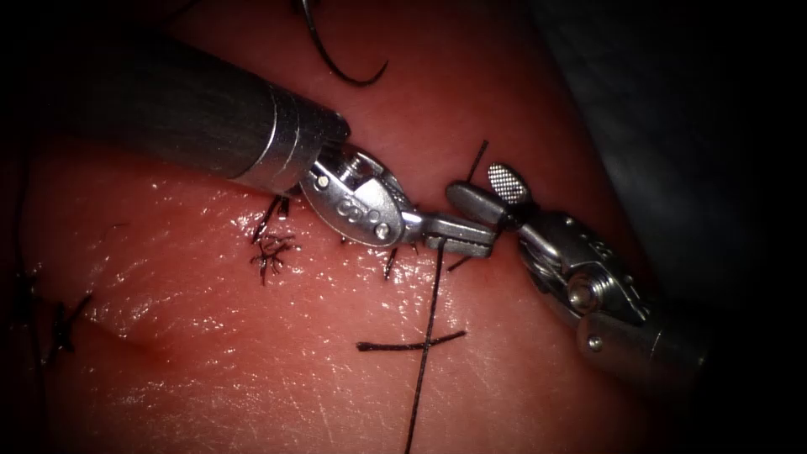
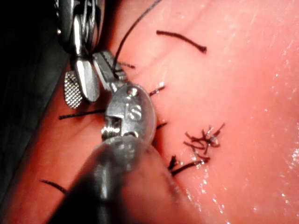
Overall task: Wound Closure
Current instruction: Wrap the suture twice counter-clockwise around the right gripper, then grab the short tail with the right gripper
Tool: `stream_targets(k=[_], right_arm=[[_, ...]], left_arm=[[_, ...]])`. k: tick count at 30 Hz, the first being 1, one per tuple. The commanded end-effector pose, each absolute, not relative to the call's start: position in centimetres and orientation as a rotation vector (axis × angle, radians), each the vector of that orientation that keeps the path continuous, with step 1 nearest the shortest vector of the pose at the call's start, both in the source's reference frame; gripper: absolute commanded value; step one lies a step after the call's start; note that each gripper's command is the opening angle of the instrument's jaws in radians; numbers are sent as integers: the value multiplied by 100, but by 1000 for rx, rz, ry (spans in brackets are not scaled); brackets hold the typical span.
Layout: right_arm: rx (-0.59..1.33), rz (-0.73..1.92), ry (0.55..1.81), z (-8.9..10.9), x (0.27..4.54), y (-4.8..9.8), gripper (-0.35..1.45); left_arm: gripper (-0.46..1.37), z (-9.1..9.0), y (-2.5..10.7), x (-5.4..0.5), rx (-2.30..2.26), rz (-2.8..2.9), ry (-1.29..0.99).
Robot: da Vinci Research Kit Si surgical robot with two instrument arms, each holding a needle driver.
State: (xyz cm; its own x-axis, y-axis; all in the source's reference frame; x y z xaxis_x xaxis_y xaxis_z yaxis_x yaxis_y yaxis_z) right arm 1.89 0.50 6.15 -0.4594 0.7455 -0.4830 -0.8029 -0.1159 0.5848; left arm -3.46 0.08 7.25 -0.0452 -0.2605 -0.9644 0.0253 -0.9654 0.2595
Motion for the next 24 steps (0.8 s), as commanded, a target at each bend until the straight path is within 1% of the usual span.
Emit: stream_targets(k=[1, 10, 16, 24], right_arm=[[-84, 1801, 995, 615, 190, 51, 97], [-97, 1834, 965, 625, 190, 59, 94], [-71, 1837, 942, 641, 191, 55, 90], [-74, 1837, 964, 640, 195, 59, 84]], left_arm=[[-35, 725, 8, -347, 2017, -2120, -248], [-35, 727, 8, -348, 2019, -2117, -246], [-35, 731, 11, -346, 2022, -2121, -241], [-35, 738, 15, -344, 2024, -2126, -236]])
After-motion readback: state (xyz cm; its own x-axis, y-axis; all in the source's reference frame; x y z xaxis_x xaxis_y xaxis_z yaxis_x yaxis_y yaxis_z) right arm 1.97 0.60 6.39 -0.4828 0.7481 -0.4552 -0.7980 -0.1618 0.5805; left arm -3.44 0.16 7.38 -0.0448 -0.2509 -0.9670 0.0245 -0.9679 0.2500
